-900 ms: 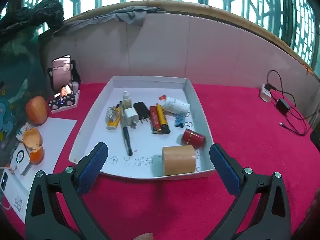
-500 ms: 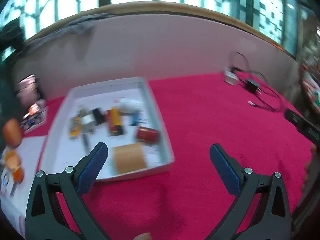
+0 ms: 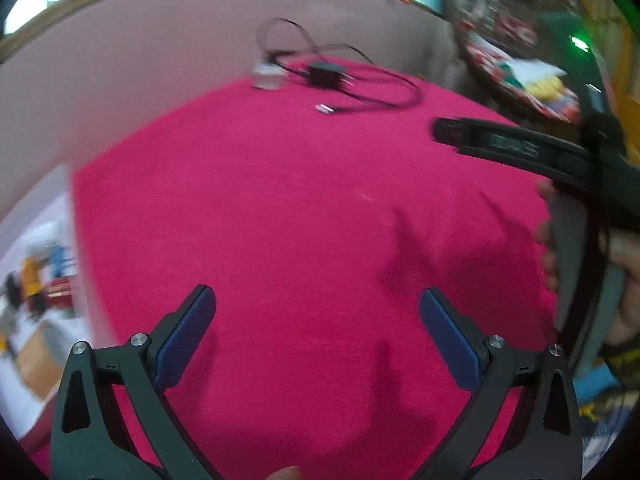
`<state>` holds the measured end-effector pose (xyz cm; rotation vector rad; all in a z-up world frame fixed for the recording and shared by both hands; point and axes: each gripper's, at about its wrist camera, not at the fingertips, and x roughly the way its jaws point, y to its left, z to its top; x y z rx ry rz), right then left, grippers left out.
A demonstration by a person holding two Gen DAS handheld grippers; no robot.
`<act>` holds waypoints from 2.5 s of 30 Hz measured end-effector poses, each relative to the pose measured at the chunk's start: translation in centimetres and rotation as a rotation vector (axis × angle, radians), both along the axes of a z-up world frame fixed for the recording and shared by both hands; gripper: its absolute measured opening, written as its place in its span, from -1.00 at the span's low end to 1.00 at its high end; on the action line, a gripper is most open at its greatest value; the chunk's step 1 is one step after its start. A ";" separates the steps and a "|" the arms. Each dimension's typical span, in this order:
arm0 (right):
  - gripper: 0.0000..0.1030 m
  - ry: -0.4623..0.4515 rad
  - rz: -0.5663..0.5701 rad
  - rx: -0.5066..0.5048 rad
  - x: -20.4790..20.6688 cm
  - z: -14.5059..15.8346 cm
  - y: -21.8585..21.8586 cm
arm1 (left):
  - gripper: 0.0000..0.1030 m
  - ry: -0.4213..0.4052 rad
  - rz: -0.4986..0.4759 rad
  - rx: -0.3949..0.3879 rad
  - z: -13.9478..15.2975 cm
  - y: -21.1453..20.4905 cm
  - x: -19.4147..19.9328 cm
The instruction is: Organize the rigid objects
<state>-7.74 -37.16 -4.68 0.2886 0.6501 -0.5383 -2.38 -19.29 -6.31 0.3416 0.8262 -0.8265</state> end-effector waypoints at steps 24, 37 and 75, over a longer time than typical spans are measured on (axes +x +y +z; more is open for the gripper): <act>1.00 0.210 -0.040 0.024 2.4 -4.0 -0.5 | 1.00 0.004 -0.256 0.081 -3.3 -1.5 -2.5; 1.00 0.215 -0.044 0.021 2.4 -3.9 -0.6 | 1.00 0.007 -0.256 0.081 -3.0 -1.5 -2.6; 1.00 0.215 -0.045 0.020 2.5 -4.0 -0.6 | 1.00 0.007 -0.258 0.083 -3.0 -1.7 -2.2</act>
